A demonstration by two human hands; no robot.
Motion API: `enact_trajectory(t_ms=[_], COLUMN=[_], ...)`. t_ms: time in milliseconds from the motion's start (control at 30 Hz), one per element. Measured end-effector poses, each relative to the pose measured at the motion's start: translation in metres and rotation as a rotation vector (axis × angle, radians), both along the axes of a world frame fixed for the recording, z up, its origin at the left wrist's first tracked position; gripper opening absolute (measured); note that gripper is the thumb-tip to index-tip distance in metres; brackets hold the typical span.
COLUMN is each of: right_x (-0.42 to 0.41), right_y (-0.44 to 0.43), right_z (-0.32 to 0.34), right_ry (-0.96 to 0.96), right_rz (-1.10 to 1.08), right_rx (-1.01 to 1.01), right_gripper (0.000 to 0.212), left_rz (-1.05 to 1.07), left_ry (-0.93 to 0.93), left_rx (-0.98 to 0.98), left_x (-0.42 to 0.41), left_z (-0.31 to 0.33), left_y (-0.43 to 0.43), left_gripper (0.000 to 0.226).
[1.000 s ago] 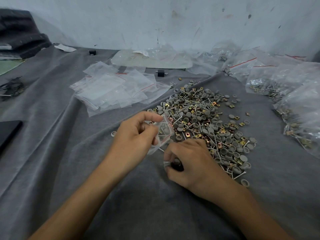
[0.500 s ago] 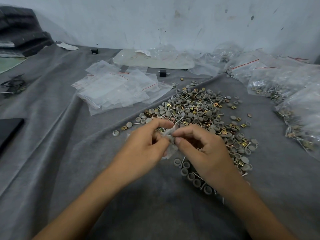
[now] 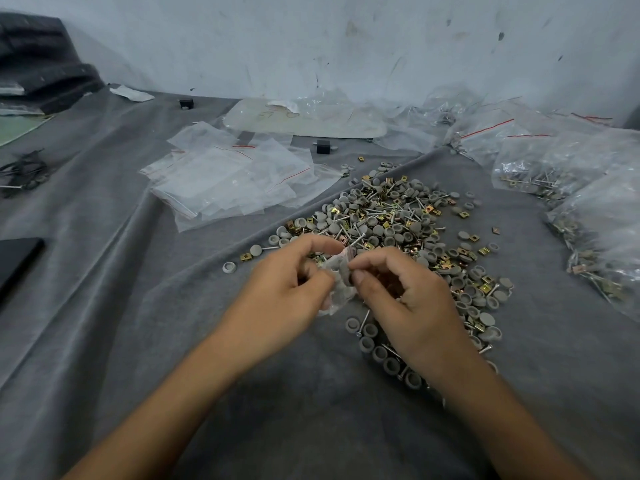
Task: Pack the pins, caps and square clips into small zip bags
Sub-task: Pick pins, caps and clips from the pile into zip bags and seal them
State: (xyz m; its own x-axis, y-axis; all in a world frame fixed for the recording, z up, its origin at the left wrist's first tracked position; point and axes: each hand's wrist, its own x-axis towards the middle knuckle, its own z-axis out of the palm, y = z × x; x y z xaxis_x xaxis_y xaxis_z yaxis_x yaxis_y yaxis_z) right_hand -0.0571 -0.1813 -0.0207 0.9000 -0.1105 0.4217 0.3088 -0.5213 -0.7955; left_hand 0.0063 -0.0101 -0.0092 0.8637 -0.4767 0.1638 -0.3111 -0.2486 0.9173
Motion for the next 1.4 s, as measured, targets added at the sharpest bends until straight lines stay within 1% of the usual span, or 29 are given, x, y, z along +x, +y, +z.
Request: enact_trajectory(t_ms=[167,367,500,567,600,700,767,900,967,1067,1100,1167,1233,1300,1400], right_x=[0.000,0.000,-0.001,-0.001,-0.001,0.001,0.001,0.001,0.002,0.002,0.002,0.001,0.001,0.001,0.001], right_y=[0.001,-0.007,-0.020,-0.024,-0.025,-0.024,-0.020,-0.016,-0.016,-0.016,-0.016,-0.016,-0.018,-0.019,-0.019], right_z=[-0.003,0.002,0.005,0.005,0.004,0.001,-0.001,-0.002,-0.003,-0.001,0.000,0.003,0.006,0.006,0.005], right_ry=[-0.006,0.005,0.053,0.092,0.102,0.101,0.138,0.320,0.369,0.318,0.270,0.169,0.110,0.088,0.081], right_rz=[-0.017,-0.020,-0.076,-0.068,-0.060,-0.035,-0.005,0.067,0.089,0.072,0.057,0.015,-0.034,-0.054,-0.009], right_rx=[-0.041,0.066,0.045,-0.025,-0.090,-0.375,-0.519,-0.642,-0.668,-0.607,-0.547,-0.364,-0.194,-0.084,0.061], right_gripper=[0.014,0.016,0.018,0.015,0.014,0.010,0.010,0.031,0.031,0.021,0.018,0.011,0.003,0.009,0.011], left_rz=[-0.018,0.012,0.030,0.036,0.038,0.059,0.067,0.070,0.068,0.069,0.072,0.077,0.065,0.034,-0.005], left_ry=[0.003,0.013,0.026,0.031,0.033,0.042,0.040,0.026,0.027,0.024,0.021,0.004,-0.022,-0.045,-0.047], left_rx=[0.002,-0.030,-0.052,-0.064,-0.069,-0.087,-0.090,-0.079,-0.077,-0.069,-0.064,-0.047,-0.015,0.036,0.072], left_x=[0.000,0.003,0.006,0.007,0.008,0.009,0.010,0.011,0.012,0.012,0.012,0.010,0.007,0.004,0.001], left_z=[-0.001,0.002,0.003,0.002,0.002,0.002,0.001,0.000,0.000,0.000,0.000,0.001,0.000,-0.001,-0.003], left_y=[0.000,0.002,0.006,0.007,0.007,0.007,0.007,0.008,0.008,0.009,0.009,0.008,0.006,0.005,0.001], left_gripper=[0.034,0.029,0.026,0.026,0.027,0.028,0.030,0.031,0.031,0.031,0.031,0.029,0.027,0.029,0.029])
